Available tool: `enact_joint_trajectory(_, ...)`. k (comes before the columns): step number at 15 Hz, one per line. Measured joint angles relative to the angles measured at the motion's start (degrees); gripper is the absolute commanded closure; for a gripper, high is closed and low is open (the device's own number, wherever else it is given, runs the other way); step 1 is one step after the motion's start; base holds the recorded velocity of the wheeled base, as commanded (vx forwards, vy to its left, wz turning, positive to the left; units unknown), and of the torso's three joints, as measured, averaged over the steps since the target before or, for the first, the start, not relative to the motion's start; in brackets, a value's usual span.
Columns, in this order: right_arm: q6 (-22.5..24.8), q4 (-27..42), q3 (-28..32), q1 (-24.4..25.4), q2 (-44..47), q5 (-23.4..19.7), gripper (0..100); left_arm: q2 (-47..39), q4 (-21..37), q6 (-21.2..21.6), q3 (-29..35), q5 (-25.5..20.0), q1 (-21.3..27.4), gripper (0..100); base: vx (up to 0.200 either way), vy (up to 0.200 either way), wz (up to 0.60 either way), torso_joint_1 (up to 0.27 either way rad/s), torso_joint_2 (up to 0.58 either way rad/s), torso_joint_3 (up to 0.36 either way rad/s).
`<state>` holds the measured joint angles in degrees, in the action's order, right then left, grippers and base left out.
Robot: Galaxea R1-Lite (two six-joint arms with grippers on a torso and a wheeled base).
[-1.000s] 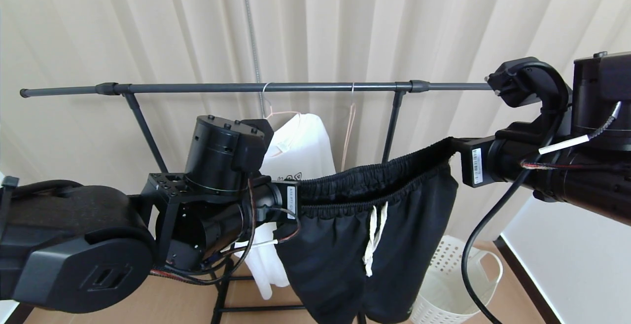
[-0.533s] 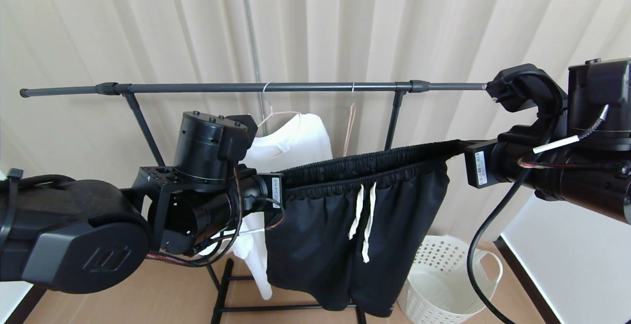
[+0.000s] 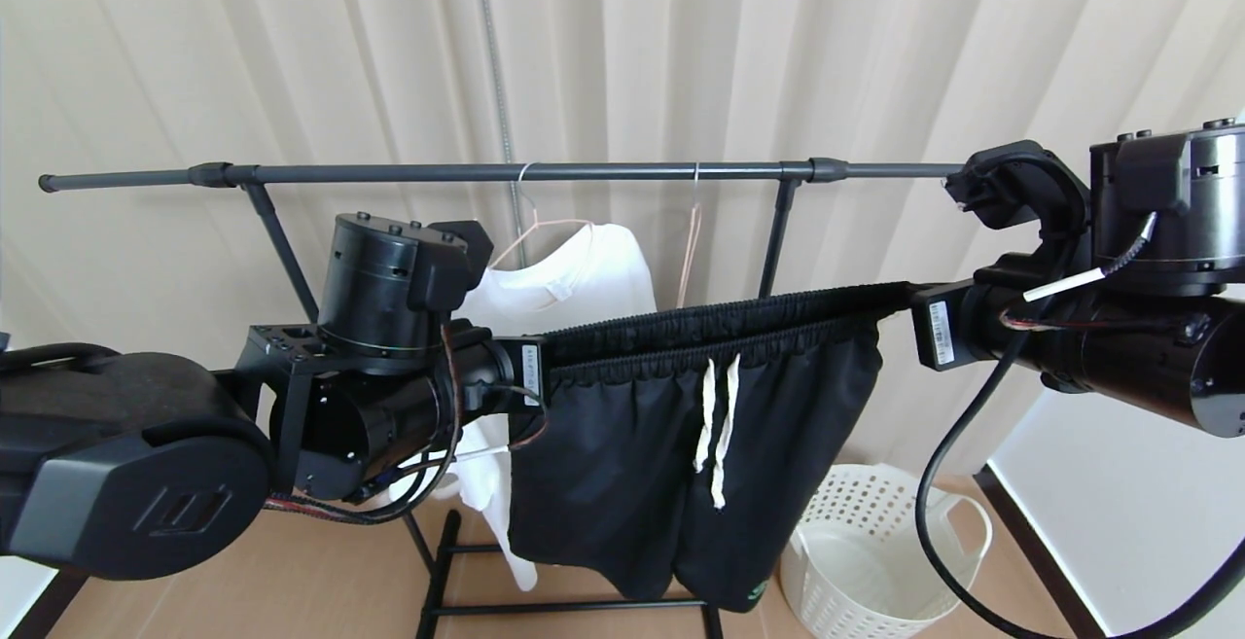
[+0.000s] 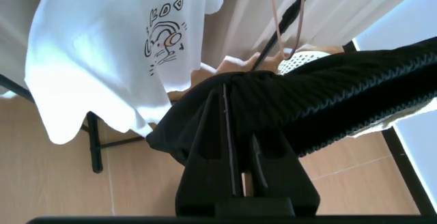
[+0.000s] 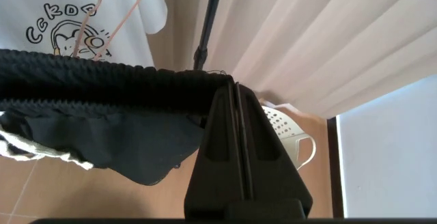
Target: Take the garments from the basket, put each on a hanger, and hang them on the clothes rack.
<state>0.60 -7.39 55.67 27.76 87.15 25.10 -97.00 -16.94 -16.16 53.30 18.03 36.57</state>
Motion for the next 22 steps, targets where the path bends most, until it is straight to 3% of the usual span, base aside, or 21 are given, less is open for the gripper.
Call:
enact_joint_trajectory(4, 4.07, 0.22, -2.51, 0.22, -1.29, -0.48, 100, 0.12, 0.12, 0.1, 0.8, -0.2, 1.55, 100, 0.0, 0.0, 0.0, 0.0, 0.0, 0.0)
enact_joint_trajectory(8, 11.8, 0.28, -9.18, 3.3, -4.57, -1.9, 100, -1.6, 0.56, 7.68, 8.36, -0.13, 2.07, 100, 0.0, 0.0, 0.0, 0.0, 0.0, 0.0)
enact_joint_trajectory(11, 15.52, 0.22, -14.53, 8.86, -7.25, -2.12, 100, -5.12, 0.28, 8.95, 13.63, -0.11, 2.15, 100, 0.0, 0.0, 0.0, 0.0, 0.0, 0.0)
enact_joint_trajectory(16, 14.81, -0.09, -18.22, 23.34, -8.05, -2.58, 100, -9.72, 0.06, 8.86, 19.14, -1.83, 2.71, 100, 0.0, 0.0, 0.0, 0.0, 0.0, 0.0)
enact_joint_trajectory(19, 10.11, -0.93, -18.19, 30.23, -6.28, -3.45, 100, -11.98, 0.04, 8.51, 22.77, -4.44, 2.86, 100, 0.0, 0.0, 0.0, 0.0, 0.0, 0.0)
enact_joint_trajectory(22, 5.06, -6.21, -17.09, 34.47, -2.21, -3.51, 100, -14.63, 0.01, 7.17, 27.14, -7.25, 3.0, 100, 0.0, 0.0, 0.0, 0.0, 0.0, 0.0)
